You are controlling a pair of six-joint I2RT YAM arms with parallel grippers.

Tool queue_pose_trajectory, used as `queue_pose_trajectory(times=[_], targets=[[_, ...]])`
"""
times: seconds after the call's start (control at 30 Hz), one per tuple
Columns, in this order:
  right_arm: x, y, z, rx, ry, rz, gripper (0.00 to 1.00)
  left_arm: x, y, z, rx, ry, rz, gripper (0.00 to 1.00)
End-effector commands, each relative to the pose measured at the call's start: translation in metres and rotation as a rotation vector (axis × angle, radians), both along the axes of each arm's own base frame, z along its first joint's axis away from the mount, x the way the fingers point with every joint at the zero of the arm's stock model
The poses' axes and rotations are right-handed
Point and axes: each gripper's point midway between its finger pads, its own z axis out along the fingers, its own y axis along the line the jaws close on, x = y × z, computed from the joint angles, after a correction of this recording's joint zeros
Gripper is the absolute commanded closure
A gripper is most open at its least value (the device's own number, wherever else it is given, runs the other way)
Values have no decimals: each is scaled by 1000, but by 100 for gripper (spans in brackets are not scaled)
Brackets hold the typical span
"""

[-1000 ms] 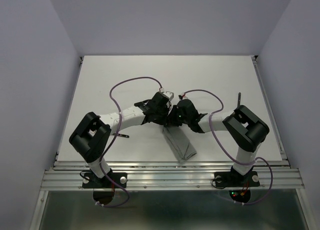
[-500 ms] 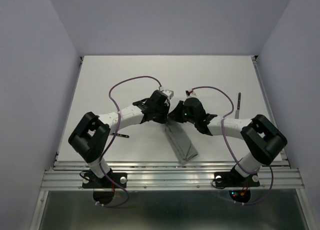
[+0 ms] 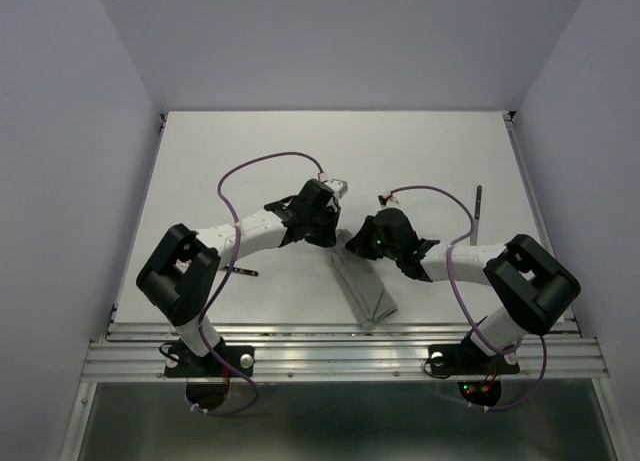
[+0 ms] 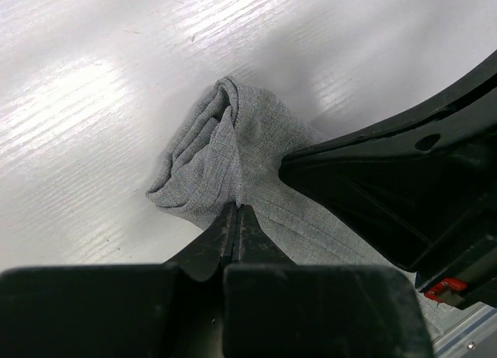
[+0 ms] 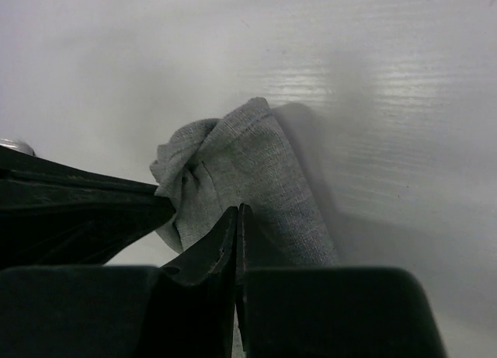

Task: Fold the napkin into a case and place the utensils inside
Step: Stuff the top corner of the smaller-rectangle-folded napkin into the folded napkin.

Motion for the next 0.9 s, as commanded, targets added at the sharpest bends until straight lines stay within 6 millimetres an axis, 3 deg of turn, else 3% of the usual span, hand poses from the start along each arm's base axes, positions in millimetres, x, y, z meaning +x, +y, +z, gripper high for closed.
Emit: queue_pose_trajectory(times=[0.0,0.27,0.43,0.63,0.87], targets=[[-2,2,10,32,-22,16,97,2,-4,5,-37,-14,-13,100],[-20,8,0,38,22,93,99,3,-7,2,-40,1,-17,100],[-23,15,-15,35,46,119,99,2,-8,-1,-44,11,-17,100],[-24,39,-16,81,48,200,99,2,-10,-6,-51,28,-8,100],[-24,42,-24,61,58,211,99,2,-12,-7,-56,36,-7,100]])
